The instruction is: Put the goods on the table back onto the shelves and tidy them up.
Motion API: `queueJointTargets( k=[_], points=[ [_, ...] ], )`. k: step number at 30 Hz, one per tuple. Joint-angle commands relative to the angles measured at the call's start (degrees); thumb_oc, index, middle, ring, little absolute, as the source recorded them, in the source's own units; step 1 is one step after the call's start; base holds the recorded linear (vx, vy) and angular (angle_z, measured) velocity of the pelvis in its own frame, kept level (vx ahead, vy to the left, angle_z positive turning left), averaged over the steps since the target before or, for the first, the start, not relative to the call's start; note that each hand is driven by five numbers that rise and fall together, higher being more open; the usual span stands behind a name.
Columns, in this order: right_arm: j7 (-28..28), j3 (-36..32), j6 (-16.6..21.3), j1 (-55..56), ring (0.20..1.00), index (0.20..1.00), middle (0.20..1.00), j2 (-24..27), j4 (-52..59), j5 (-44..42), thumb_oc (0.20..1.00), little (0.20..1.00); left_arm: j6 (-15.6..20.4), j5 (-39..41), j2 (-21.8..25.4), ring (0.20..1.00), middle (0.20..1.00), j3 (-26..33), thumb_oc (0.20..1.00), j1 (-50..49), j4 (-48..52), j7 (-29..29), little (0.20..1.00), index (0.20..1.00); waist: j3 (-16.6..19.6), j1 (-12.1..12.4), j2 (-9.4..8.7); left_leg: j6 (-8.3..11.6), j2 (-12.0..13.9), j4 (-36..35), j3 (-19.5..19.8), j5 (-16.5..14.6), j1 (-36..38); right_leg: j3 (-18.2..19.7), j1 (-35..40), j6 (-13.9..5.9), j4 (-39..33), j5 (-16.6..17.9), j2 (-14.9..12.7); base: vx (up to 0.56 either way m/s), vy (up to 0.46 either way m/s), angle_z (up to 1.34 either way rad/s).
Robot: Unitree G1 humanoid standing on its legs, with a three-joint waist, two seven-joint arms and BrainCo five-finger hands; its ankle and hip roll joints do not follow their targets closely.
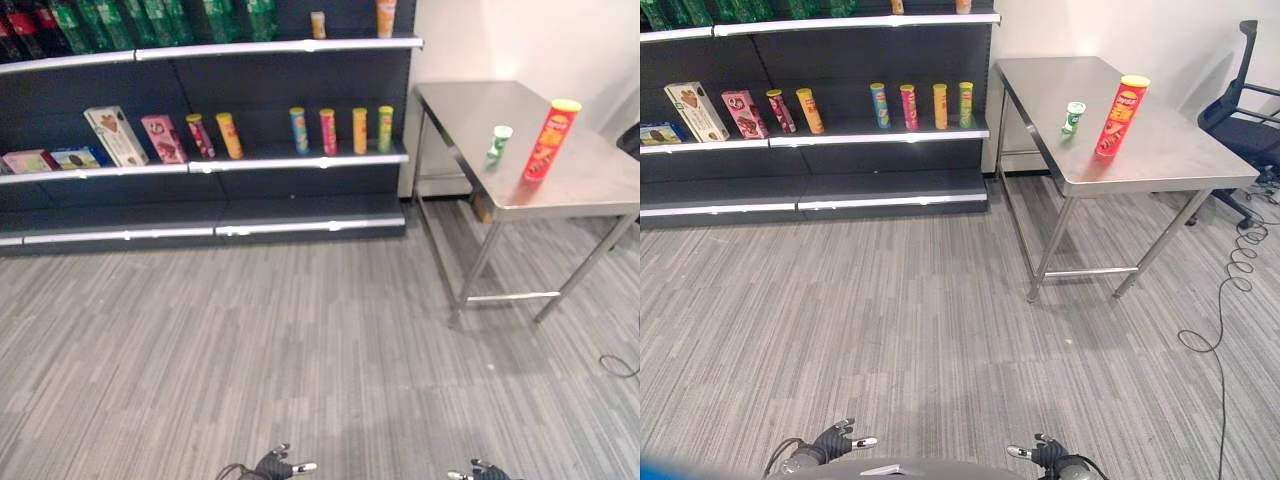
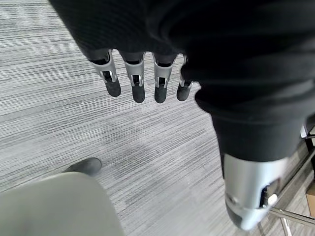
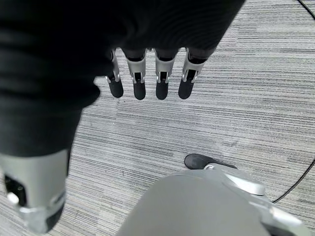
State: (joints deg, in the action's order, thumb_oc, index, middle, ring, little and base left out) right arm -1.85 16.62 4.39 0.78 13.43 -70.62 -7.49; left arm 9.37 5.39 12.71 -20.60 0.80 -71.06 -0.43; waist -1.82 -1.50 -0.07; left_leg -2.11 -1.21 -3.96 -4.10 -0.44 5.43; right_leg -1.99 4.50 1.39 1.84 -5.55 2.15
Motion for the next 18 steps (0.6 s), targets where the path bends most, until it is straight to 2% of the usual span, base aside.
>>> queueJointTargets(
  k=[1, 11, 18],
  points=[
    [0.1, 2.7, 1.3, -2.4, 1.0, 1.0, 1.0, -0.2, -1.8, -0.8, 1.0, 1.0, 1.2, -2.0, -0.7, 1.0, 1.0, -0.7, 1.0, 3.7, -1.9, 0.0, 1.0, 1.0, 0.9, -0.7, -2.84, 4.25, 4.0, -0.2, 1.2, -4.7, 3.8, 0.5, 1.1, -8.52, -3.3, 1.4, -7.4, 0.03, 0.002, 0.0],
    [0.0, 2.2, 1.1, -1.5, 1.0, 1.0, 1.0, 0.0, -2.5, -0.7, 1.0, 1.0, 1.0, 0.0, -0.1, 1.0, 1.0, 2.1, 1.0, 2.6, -3.3, 0.4, 1.0, 1.0, 0.9, -0.2, -3.48, 3.91, 3.8, 0.0, 1.6, -5.2, 3.7, 0.9, 0.8, -8.73, -3.0, 1.3, -7.5, 0.0, 0.0, 0.0],
    [-0.4, 2.4, 1.0, -2.3, 1.0, 1.0, 1.0, 0.2, -2.4, -0.5, 1.0, 1.0, 0.8, -0.2, 0.4, 1.0, 1.0, 2.7, 1.0, 2.2, -3.8, 0.2, 1.0, 1.0, 0.0, 0.6, -3.76, 2.42, 2.4, 2.8, 2.4, -6.5, 1.0, 1.5, -1.8, -9.59, 0.5, 1.1, -8.5, 0.0, 0.059, -0.02]
  ],
)
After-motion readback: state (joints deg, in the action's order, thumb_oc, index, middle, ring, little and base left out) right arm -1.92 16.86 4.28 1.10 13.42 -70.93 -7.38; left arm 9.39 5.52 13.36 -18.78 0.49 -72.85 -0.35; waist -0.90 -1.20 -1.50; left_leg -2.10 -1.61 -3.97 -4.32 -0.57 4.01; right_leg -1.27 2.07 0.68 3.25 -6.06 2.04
